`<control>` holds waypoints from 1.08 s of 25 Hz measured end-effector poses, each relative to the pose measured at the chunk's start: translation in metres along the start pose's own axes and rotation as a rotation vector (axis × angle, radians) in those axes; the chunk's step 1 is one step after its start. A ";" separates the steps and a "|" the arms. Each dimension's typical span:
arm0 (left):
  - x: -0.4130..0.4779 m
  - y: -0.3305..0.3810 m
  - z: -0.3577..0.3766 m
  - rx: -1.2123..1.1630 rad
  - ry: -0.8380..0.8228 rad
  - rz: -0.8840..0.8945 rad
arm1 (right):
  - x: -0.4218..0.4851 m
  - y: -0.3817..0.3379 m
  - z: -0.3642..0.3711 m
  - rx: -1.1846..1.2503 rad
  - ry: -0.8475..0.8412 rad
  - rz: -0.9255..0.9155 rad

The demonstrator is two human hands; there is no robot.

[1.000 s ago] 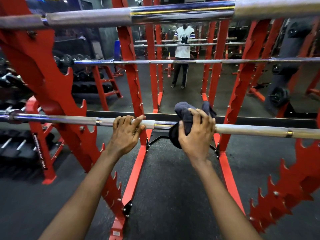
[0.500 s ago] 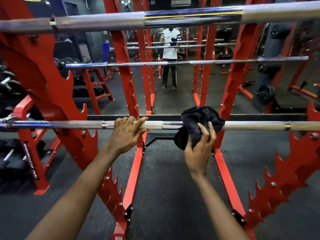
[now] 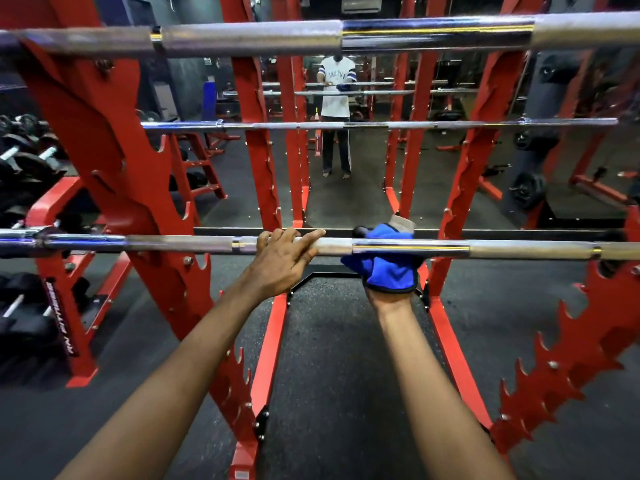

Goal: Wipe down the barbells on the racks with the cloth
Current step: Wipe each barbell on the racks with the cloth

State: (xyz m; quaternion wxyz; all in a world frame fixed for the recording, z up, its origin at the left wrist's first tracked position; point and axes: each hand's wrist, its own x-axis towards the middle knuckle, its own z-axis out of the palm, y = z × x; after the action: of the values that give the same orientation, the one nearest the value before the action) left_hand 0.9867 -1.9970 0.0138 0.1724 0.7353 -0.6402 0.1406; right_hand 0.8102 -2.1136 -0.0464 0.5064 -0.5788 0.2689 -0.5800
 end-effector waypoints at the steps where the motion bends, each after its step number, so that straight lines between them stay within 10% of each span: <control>1: 0.000 -0.004 -0.002 0.023 -0.010 0.008 | 0.010 0.001 0.008 -0.060 -0.112 -0.037; 4: -0.006 -0.025 -0.002 0.130 0.020 0.016 | 0.011 -0.008 -0.001 -0.072 -0.054 -0.027; 8: -0.009 -0.037 0.004 0.148 0.028 0.037 | -0.025 -0.016 -0.019 0.594 -0.089 0.441; 16: -0.010 -0.035 0.011 0.157 0.109 0.032 | -0.055 -0.022 0.006 -0.042 0.683 0.234; 21: -0.010 -0.032 0.011 0.142 0.116 0.029 | -0.064 -0.029 0.018 -0.712 0.403 -0.307; 27: -0.013 -0.037 0.002 0.121 0.088 0.083 | -0.019 -0.042 0.007 -1.056 0.261 -0.411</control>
State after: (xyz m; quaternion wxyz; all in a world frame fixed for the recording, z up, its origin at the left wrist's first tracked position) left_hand 1.0217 -1.9822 0.0037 0.1495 0.7104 -0.6521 0.2183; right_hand 0.8015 -2.0806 -0.0152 -0.0113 -0.7169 0.4639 -0.5204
